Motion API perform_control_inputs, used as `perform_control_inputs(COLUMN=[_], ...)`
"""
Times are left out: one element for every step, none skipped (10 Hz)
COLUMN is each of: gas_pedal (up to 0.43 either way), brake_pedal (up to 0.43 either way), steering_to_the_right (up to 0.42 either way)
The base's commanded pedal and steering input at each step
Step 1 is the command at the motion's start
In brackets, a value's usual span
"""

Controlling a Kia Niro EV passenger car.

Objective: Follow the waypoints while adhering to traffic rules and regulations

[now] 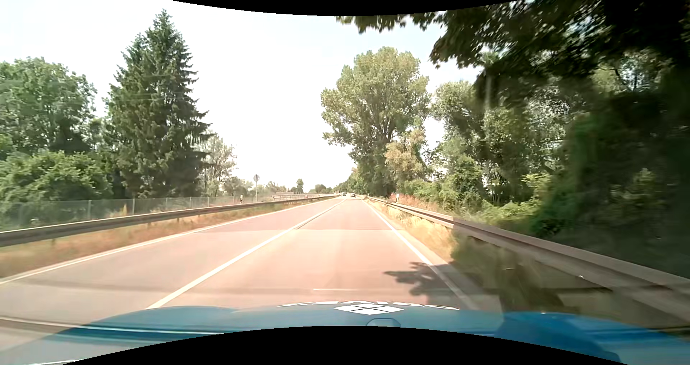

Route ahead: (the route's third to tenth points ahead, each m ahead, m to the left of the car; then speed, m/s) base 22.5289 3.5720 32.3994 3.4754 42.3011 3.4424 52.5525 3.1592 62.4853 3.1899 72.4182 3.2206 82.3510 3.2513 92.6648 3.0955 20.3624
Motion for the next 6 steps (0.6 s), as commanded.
perform_control_inputs(gas_pedal=[0.157, 0.157, 0.157, 0.157, 0.157, 0.157], brake_pedal=[0.000, 0.000, 0.000, 0.000, 0.000, 0.000], steering_to_the_right=[-0.002, -0.002, -0.002, -0.002, -0.002, -0.002])
